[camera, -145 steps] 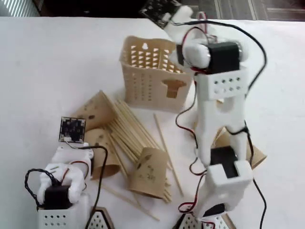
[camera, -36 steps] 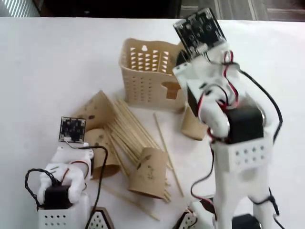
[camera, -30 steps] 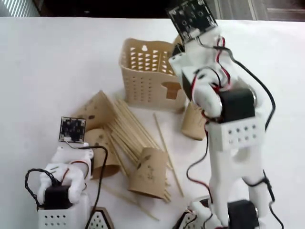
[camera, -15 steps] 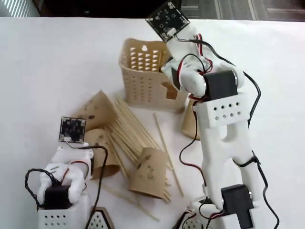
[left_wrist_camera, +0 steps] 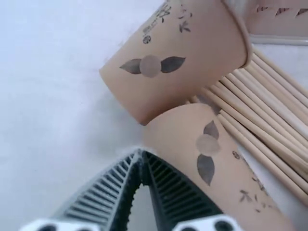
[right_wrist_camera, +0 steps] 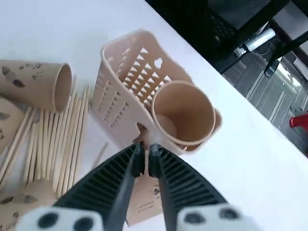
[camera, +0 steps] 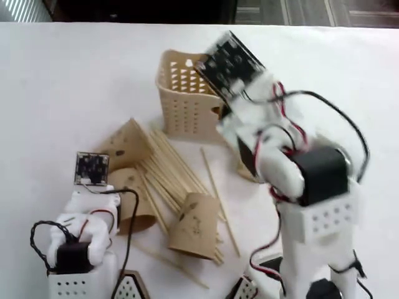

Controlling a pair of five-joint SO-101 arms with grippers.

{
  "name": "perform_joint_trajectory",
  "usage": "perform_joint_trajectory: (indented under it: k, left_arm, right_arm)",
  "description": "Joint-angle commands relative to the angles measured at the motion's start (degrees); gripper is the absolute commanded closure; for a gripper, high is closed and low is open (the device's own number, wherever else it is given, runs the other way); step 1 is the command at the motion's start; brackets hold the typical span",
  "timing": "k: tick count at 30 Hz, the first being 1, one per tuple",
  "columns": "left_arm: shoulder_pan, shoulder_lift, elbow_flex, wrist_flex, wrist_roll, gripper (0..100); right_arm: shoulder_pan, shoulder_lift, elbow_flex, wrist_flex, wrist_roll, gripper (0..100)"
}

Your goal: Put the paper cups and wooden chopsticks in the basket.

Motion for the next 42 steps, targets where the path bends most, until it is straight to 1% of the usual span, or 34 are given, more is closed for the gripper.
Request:
perform_joint_trajectory:
  k: [1, 3, 5, 9, 11, 12, 14, 16, 19, 22, 26, 28, 31, 33, 36, 39, 42]
  left_arm:
    - [-2.07, 0.04, -6.42, -1.05, -0.97, 98]
    - [-2.77, 0.04, -10.73, -0.70, -4.66, 98]
    - [-2.86, 0.04, -15.03, -0.62, -10.37, 98]
    - [-2.95, 0.13, -21.89, -0.53, -22.15, 98]
    - [-2.86, 0.22, -24.44, 0.53, -26.64, 97]
    - [-2.68, 0.22, -26.02, 2.20, -27.96, 94]
    - [-2.68, 0.31, -30.24, 6.68, -28.13, 87]
    - [-2.68, 0.48, -35.34, 10.99, -28.31, 82]
    - [-2.68, 4.97, -42.73, 14.24, -30.42, 83]
    - [-2.95, 17.19, -50.11, 19.08, -33.76, 84]
    - [-2.59, 35.74, -63.65, 30.77, -35.34, 84]
    - [-2.24, 41.54, -67.69, 31.30, -35.60, 84]
    - [-1.27, 43.74, -67.08, 31.12, -36.04, 81]
    - [2.15, 43.74, -64.53, 31.12, -37.19, 75]
    - [7.16, 43.74, -59.43, 31.03, -35.78, 69]
    - [11.03, 44.18, -53.36, 30.42, -35.96, 69]
    - [14.46, 44.18, -45.01, 25.05, -35.96, 69]
  right_arm:
    - [2.77, -3.47, 0.53, 3.91, 0.18, 98.1]
    - [6.20, -4.26, 4.92, 3.82, 0.09, 97.8]
    - [7.96, -4.79, 9.49, 3.74, 0.09, 97.8]
    - [9.80, -6.37, 18.29, 3.74, 0.09, 97.8]
    - [9.98, -7.87, 22.42, 3.56, 0.09, 97.8]
    - [9.98, -8.84, 24.35, 3.56, 0.09, 97.8]
    - [9.98, -11.12, 27.96, 3.47, 0.09, 97.8]
    - [9.98, -13.67, 31.56, 2.86, 0.18, 97.8]
    - [9.98, -17.36, 38.77, -0.40, 0.18, 97.8]
    - [10.07, -19.82, 47.12, -5.67, 0.18, 97.8]
    - [10.95, -20.79, 56.70, -12.70, 0.09, 97.8]
    - [13.05, -20.70, 60.22, -17.01, -1.49, 97.8]
    - [16.57, -20.70, 64.44, -22.81, -5.98, 97.8]
    - [18.15, -20.70, 66.81, -25.89, -8.53, 97.7]
    - [19.82, -20.70, 70.15, -30.11, -12.48, 97.7]
    - [22.29, -20.70, 72.26, -33.10, -14.24, 97.7]
    - [24.92, -20.70, 73.41, -35.38, -15.30, 97.7]
